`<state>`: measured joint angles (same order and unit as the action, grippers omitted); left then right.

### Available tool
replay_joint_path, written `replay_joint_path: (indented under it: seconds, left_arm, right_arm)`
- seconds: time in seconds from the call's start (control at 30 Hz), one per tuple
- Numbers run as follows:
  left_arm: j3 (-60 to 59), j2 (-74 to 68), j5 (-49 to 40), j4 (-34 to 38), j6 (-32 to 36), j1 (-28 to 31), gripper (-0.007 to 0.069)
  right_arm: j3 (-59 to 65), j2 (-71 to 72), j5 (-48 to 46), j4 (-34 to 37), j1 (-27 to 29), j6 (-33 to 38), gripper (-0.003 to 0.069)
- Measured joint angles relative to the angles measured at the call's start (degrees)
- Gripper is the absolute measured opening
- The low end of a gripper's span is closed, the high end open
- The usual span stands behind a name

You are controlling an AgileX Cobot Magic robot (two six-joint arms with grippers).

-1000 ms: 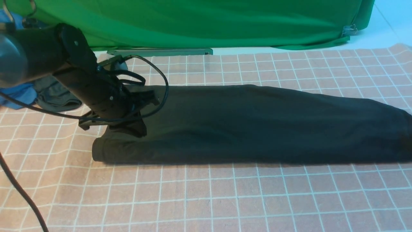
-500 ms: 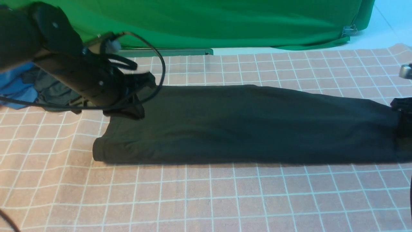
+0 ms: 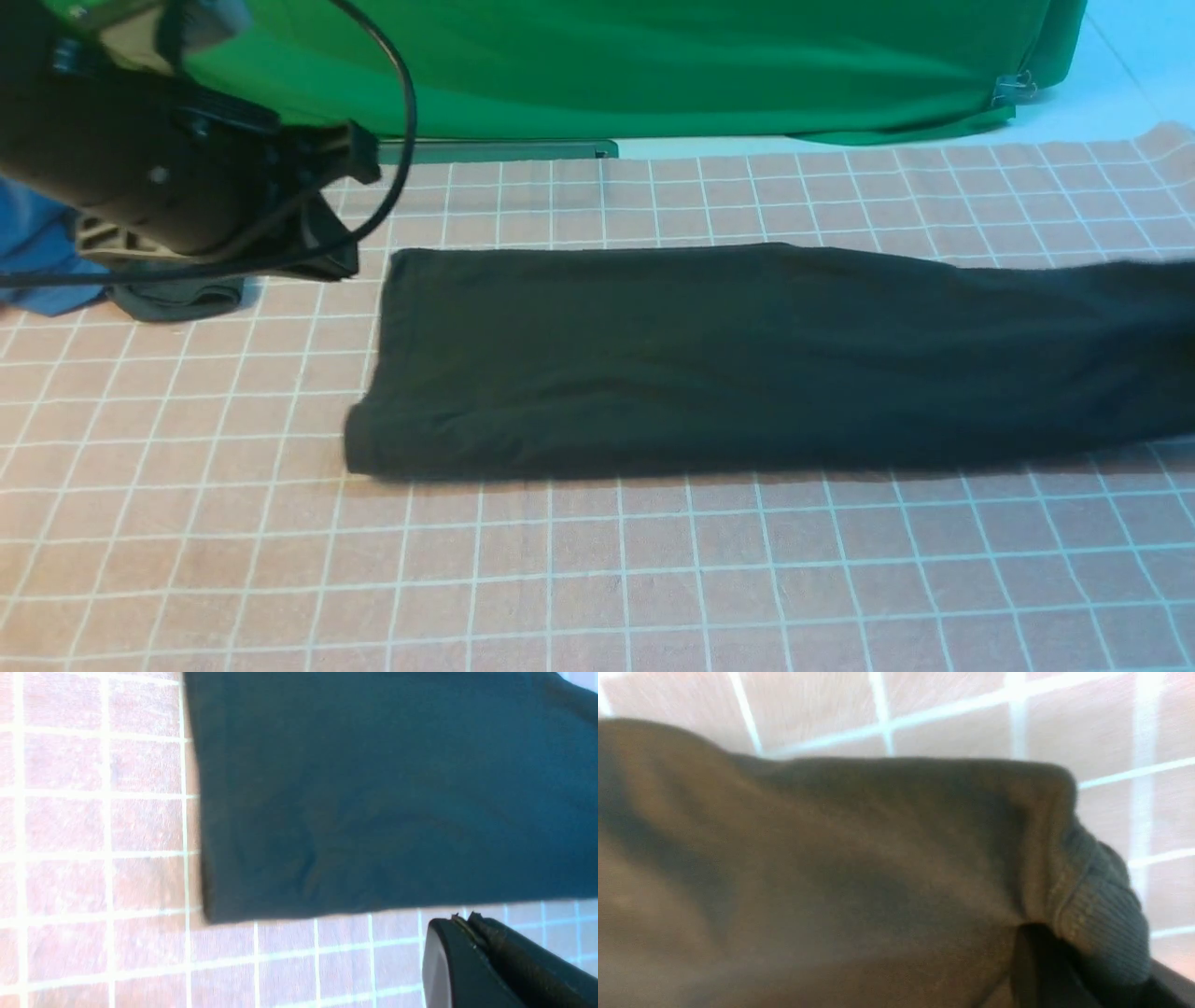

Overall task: Fold a long-sleeved shirt over a pink coffee tablecloth.
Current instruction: 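Fold the right end of the dark garment over onto its left end with the right gripper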

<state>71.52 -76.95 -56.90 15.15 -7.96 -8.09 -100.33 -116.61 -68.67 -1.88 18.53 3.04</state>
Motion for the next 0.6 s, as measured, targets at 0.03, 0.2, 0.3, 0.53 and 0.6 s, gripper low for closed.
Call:
replay_joint_path:
  seconds: [0.03, 0.2, 0.3, 0.53, 0.6]
  left_arm:
    - [0.0, 0.9, -0.8, -0.3, -0.3, 0.0, 0.0013]
    - [0.0, 4.4, -1.8, -1.9, -1.9, 0.0, 0.0013]
    - [0.0, 5.2, -1.8, -2.3, -2.8, 0.0, 0.0013]
    - [0.0, 5.3, -2.8, -0.7, -3.5, 0.0, 0.0013]
    - [0.0, 5.3, -3.0, 0.3, -3.5, 0.0, 0.0013]
  right_arm:
    - [-1.3, 0.9, -0.3, 0.3, 0.0, -0.2, 0.0122]
    - [-6.4, 5.6, -0.9, 5.4, -2.8, -0.6, 0.0122]
    - [-8.6, 7.4, -1.0, 10.1, -7.3, -1.1, 0.0122]
    - [-10.7, 7.9, -0.6, 18.3, -22.1, -3.5, 0.0122]
    - [-10.7, 7.8, 1.3, 19.3, -27.1, -4.9, 0.0122]
